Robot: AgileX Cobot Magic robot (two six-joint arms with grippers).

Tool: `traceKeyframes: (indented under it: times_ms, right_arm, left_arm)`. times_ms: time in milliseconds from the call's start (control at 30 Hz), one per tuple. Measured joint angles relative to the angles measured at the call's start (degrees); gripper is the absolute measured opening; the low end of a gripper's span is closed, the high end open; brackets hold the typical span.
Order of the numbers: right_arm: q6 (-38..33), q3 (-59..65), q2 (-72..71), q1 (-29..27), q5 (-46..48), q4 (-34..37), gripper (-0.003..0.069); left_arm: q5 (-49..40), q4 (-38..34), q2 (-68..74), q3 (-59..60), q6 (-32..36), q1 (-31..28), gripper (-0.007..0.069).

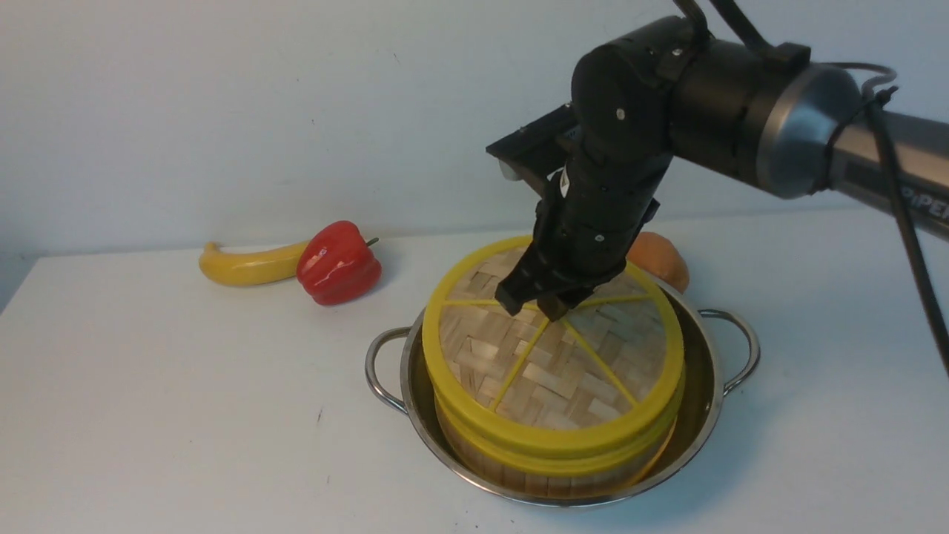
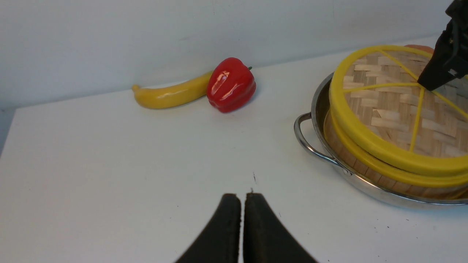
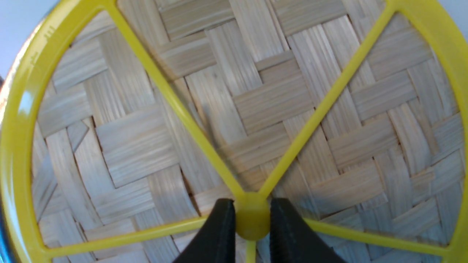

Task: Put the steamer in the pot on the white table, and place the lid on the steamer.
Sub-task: 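Place the bamboo steamer lid onto the steamer basket in the pot with the right gripper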

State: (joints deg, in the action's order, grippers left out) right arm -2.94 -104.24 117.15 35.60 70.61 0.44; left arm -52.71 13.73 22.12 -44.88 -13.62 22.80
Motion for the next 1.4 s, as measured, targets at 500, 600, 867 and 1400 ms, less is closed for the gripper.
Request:
traceKeyframes:
  times_ms: [500,600,867,1400]
  right_arm:
    - [-1.1,1.5,-0.8,-0.2,0.2,-0.4,0.0129]
    - [-1.1,1.5,-0.8,-0.2,0.2,-0.4,0.0129]
    - [-3.1,1.5,-0.7,-0.2,0.2,1.8,0.0129]
    - [-3.0,1.3,0.0,-0.2,0.2,-0.4,0.0129]
  left_arm:
    - [0.0,-0.2,0.0,0.0,0.0,0.0,0.0010]
    - [0.0,-0.2,0.0,0.0,0.0,0.0,0.0010]
    - [0.0,-0.3,0.0,0.0,0.0,0.0,0.0010]
    - [0.0,-0.4,0.0,0.0,0.0,0.0,0.0010]
